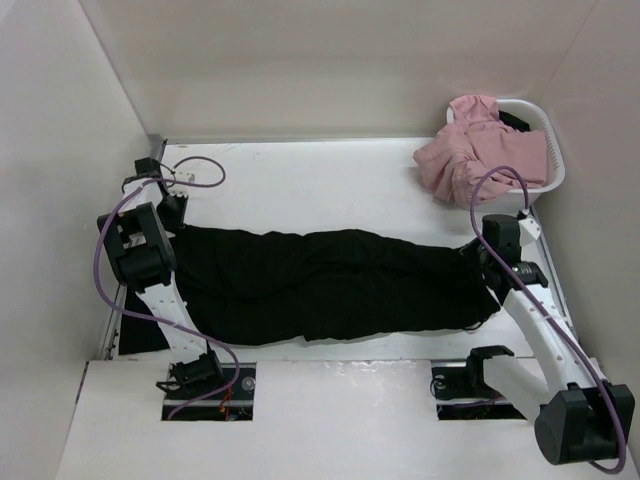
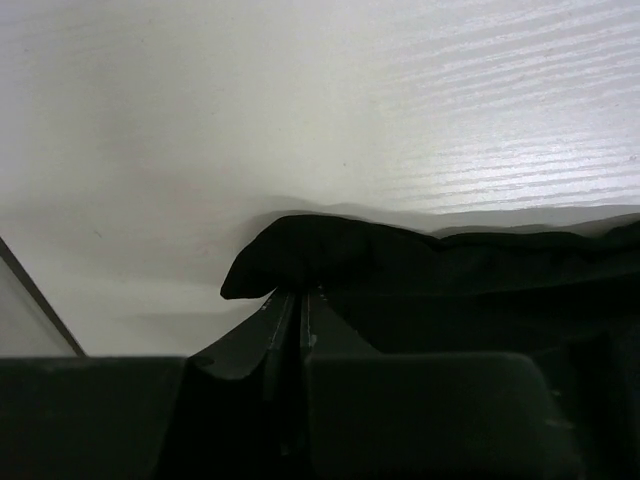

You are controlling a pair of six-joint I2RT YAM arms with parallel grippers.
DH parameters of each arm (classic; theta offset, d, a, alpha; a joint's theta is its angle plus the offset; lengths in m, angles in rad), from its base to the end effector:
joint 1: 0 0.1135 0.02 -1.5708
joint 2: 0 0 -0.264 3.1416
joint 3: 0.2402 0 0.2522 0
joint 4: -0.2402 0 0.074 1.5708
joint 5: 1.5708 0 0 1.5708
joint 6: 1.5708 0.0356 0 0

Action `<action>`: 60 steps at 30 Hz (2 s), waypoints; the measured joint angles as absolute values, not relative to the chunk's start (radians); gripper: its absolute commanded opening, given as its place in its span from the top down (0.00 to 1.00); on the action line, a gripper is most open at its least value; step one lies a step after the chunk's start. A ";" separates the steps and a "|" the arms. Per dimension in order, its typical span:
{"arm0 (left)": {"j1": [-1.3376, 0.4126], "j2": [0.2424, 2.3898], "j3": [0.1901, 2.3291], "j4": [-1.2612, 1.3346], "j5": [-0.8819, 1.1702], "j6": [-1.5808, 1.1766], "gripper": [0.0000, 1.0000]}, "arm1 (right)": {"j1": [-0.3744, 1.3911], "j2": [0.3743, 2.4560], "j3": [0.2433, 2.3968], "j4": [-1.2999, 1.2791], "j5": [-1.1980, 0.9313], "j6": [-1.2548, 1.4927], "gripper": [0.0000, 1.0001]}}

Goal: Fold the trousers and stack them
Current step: Fold the trousers

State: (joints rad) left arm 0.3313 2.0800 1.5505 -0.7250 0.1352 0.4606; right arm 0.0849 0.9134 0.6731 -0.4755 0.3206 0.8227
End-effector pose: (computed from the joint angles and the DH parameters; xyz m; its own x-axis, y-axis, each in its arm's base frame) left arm 0.4029 0.1335 0.1682 -0.9307 0.1456 -0.3356 0.1463 0.9890 0.0235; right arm 0.1925 0.0051 0.2517 -0.3301 0.6701 -0.6649 0.5857 0.6978 0.4124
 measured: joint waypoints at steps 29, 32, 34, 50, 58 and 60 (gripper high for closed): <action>0.778 1.106 0.866 -0.743 0.204 0.765 1.00 | -0.316 0.377 0.516 -0.699 0.063 0.996 1.00; 0.828 1.102 0.887 -0.758 0.225 0.785 1.00 | -0.334 0.407 0.516 -0.714 0.015 1.005 1.00; 0.838 1.120 0.935 -0.774 0.242 0.790 1.00 | -0.333 0.457 0.521 -0.719 -0.012 1.005 1.00; 1.062 1.008 0.785 -0.859 0.094 1.287 0.67 | -0.368 0.320 0.662 -1.056 0.137 0.986 0.27; 1.066 1.011 0.698 -0.894 0.014 1.400 0.36 | -0.222 0.437 0.572 -0.969 0.091 1.006 0.00; 1.063 1.011 0.701 -0.895 0.003 1.406 0.31 | -0.156 0.478 0.534 -0.944 0.094 1.040 0.00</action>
